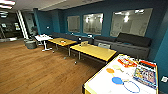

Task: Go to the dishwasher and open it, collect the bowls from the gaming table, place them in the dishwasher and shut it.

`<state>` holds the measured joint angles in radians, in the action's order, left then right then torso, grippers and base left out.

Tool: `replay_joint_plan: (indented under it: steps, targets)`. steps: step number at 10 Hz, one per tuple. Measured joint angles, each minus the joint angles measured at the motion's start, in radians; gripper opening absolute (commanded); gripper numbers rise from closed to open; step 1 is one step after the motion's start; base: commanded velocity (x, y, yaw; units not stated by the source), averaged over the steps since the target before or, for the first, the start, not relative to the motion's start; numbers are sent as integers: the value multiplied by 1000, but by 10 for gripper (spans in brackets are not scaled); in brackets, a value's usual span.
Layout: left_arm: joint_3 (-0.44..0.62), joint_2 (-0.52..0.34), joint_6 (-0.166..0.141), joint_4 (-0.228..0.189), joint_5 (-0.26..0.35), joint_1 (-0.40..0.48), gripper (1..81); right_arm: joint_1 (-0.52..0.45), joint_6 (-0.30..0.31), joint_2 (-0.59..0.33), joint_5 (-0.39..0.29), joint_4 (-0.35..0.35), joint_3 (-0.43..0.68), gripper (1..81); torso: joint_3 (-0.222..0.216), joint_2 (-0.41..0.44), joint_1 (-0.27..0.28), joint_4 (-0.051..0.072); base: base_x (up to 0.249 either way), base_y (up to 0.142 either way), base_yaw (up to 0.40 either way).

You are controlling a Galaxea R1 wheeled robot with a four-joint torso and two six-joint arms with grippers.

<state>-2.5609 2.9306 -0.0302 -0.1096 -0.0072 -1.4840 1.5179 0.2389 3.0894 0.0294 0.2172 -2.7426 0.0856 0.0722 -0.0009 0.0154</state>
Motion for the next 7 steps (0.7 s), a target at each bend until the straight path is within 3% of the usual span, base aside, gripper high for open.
replay_joint_plan:
  steps: [7]
  targets:
    - [0,-2,0,0,0,-4,811,0,0,0,0,0,0,811,0,0,0,0,0,0,-265]
